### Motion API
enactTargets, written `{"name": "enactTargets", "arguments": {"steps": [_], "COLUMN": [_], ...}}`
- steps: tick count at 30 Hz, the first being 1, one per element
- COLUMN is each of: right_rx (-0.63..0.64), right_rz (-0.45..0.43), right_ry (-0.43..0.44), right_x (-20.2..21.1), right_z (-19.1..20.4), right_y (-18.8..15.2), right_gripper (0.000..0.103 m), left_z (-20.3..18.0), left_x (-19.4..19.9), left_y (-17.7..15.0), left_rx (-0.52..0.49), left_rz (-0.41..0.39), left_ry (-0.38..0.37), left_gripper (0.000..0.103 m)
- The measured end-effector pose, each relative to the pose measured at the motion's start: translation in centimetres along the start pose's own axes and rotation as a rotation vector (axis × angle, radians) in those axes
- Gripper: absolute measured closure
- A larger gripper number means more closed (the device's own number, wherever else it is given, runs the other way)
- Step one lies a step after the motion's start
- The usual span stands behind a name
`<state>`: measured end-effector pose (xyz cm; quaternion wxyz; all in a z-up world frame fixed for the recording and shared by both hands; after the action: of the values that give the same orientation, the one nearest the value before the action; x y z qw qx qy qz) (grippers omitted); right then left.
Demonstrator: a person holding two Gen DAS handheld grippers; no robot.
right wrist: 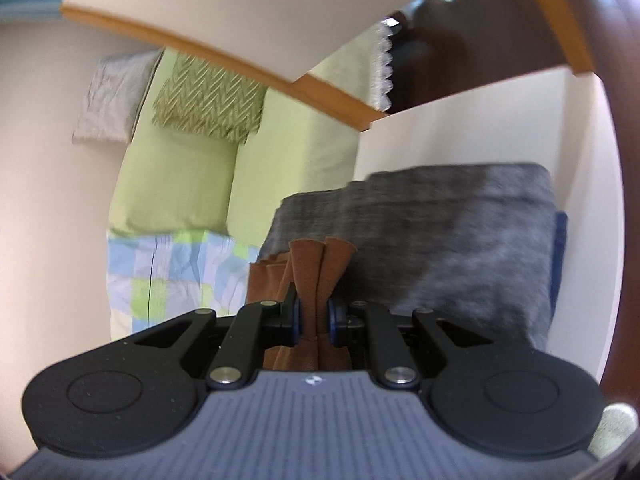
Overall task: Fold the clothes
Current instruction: 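Lift the brown cloth with the left tool and carry it to the chair, then lower the brown cloth onto the grey clothes stack and open the left tool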
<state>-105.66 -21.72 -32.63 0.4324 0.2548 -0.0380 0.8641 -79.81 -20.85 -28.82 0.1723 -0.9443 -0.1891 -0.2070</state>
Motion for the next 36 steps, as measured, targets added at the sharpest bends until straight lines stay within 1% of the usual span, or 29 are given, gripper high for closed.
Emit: {"name": "enactTargets", "arguments": {"steps": [2, 3, 4, 5, 6, 8, 9, 11, 12, 14, 16, 17, 19, 22, 23, 24, 25, 26, 27, 28, 29, 30, 33, 36], "right_rx": [-0.017, -0.009, 0.01, 0.028, 0.046, 0.082, 0.101, 0.118, 0.12, 0.108, 0.115, 0.122, 0.117, 0.098, 0.098, 0.103, 0.111, 0.108, 0.09, 0.052, 0.049, 0.045, 0.046, 0.018], "right_rz": [-0.01, -0.013, -0.019, -0.026, -0.037, -0.079, -0.115, -0.15, -0.17, -0.211, -0.244, -0.276, -0.365, -0.44, -0.463, -0.471, -0.48, -0.483, -0.492, -0.506, -0.51, -0.521, -0.531, -0.536], "right_ry": [0.015, 0.013, -0.008, -0.027, -0.039, -0.059, -0.073, -0.085, -0.091, -0.117, -0.144, -0.164, -0.207, -0.221, -0.225, -0.234, -0.253, -0.265, -0.27, -0.256, -0.252, -0.248, -0.262, -0.277], "right_x": [0.0, 0.2, 0.4, 0.7, 1.1, 2.4, 3.4, 4.8, 5.5, 6.2, 6.2, 6.1, 5.5, 5.0, 4.8, 4.6, 4.4, 4.4, 4.5, 4.6, 4.7, 4.9, 4.6, 4.1], "right_z": [0.1, 0.2, 0.5, 0.8, 0.9, 1.7, 2.3, 3.1, 3.7, 4.4, 4.9, 5.2, 5.6, 5.6, 5.7, 5.8, 5.7, 5.4, 5.0, 4.5, 4.5, 4.5, 4.9, 4.8], "right_y": [-0.4, -0.6, -0.7, -0.8, -0.8, -1.1, -1.7, -2.9, -4.4, -6.9, -8.4, -9.5, -11.3, -12.0, -12.2, -12.4, -12.6, -12.7, -12.7, -12.9, -12.8, -13.0, -13.5, -13.8], "right_gripper": [0.089, 0.084, 0.069, 0.061, 0.057, 0.057, 0.056, 0.056, 0.056, 0.055, 0.056, 0.056, 0.056, 0.056, 0.057, 0.064, 0.076, 0.083, 0.084, 0.085, 0.086, 0.086, 0.086, 0.086], "left_z": [-2.0, -3.0, -4.0, -4.9, -5.1, -5.9, -5.9, -5.6, -5.5, -4.8, -4.1, -3.9, -4.2, -4.6, -4.6, -4.5, -4.4, -4.3, -4.2, -4.1, -4.1, -4.4, -5.1, -5.2], "left_x": [1.4, 2.0, 2.6, 3.0, 3.2, 3.5, 3.5, 2.7, 2.3, 2.4, 2.6, 2.7, 2.4, 1.7, 1.3, 0.9, 0.6, 0.3, -0.1, -0.6, -0.9, -1.0, -1.2, -1.3], "left_y": [0.0, 0.2, 0.7, 1.1, 1.3, 2.5, 2.9, 2.9, 3.2, 3.7, 4.7, 5.1, 6.6, 7.7, 7.9, 8.2, 8.5, 8.7, 9.1, 9.5, 9.9, 9.8, 9.1, 8.4], "left_rx": [-0.126, -0.193, -0.27, -0.335, -0.355, -0.433, -0.449, -0.459, -0.459, -0.464, -0.469, -0.472, -0.481, -0.51, -0.535, -0.54, -0.544, -0.549, -0.552, -0.556, -0.566, -0.603, -0.747, -0.844], "left_rz": [0.007, 0.006, -0.008, -0.019, -0.024, -0.021, -0.009, 0.022, 0.036, 0.09, 0.14, 0.148, 0.153, 0.171, 0.178, 0.179, 0.178, 0.179, 0.184, 0.183, 0.181, 0.177, 0.157, 0.158], "left_ry": [0.053, 0.085, 0.133, 0.174, 0.193, 0.268, 0.284, 0.285, 0.284, 0.285, 0.282, 0.282, 0.269, 0.248, 0.26, 0.262, 0.264, 0.264, 0.262, 0.263, 0.264, 0.27, 0.324, 0.352], "left_gripper": [0.056, 0.056, 0.056, 0.056, 0.056, 0.056, 0.056, 0.056, 0.056, 0.056, 0.056, 0.056, 0.056, 0.056, 0.056, 0.057, 0.058, 0.059, 0.063, 0.066, 0.066, 0.066, 0.066, 0.066]}}
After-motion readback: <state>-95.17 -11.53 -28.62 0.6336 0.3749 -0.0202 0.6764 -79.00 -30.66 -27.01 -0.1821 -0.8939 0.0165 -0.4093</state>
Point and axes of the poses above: each gripper's, at about its wrist camera, not at the fingertips, and x roughly against the way its jaws point, z to its left, y to its top, the point moved 6 cm from there along -x, roughly the way its jaws point, and after that the axes turned 3 degrees about x, right-handed, at the moved point
